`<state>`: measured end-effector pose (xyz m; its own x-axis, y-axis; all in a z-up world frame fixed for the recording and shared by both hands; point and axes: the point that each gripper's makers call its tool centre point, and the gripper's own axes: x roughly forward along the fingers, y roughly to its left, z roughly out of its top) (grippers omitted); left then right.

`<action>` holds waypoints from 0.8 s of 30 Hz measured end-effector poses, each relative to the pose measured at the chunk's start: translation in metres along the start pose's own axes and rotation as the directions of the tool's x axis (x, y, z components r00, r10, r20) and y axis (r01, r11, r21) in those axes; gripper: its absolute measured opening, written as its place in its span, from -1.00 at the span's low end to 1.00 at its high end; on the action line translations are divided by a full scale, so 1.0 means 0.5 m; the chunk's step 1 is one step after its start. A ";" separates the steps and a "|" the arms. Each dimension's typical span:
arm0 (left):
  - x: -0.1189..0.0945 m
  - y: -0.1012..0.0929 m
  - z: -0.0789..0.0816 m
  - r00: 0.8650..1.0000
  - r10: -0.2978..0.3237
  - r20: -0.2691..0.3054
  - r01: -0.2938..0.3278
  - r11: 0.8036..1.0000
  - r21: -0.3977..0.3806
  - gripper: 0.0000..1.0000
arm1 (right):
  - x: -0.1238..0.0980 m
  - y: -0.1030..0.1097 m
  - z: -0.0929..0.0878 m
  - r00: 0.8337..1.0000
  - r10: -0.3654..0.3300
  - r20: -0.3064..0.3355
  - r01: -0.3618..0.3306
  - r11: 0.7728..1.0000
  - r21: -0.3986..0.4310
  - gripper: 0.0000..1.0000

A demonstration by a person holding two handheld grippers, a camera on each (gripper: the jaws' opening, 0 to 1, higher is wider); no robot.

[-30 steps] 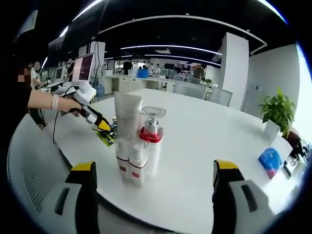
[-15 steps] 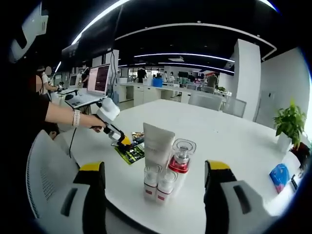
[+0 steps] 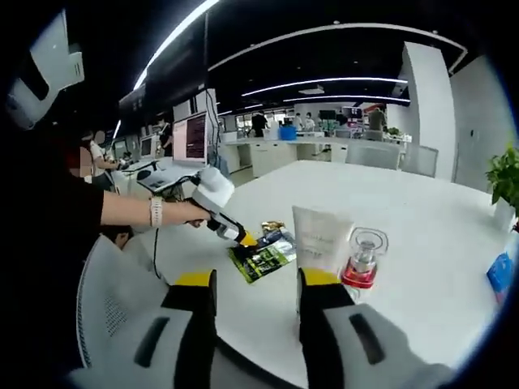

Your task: Arrange the skincare products in the storage area until every visible bottle or jar stands upright without overlapping.

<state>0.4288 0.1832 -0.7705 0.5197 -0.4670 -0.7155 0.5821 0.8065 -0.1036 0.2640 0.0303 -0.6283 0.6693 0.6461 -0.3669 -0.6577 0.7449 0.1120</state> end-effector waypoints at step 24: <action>-0.068 -0.042 -0.080 1.000 0.020 -0.017 -0.019 0.997 0.076 -1.00 | 0.130 0.070 -0.082 0.983 0.095 -0.155 -0.091 0.995 0.034 -0.74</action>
<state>0.3742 0.1967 -0.7716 0.5204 -0.4445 -0.7291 0.6185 0.7849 -0.0371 0.2704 0.0917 -0.6861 0.5423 0.6803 -0.4931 -0.7035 0.6885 0.1762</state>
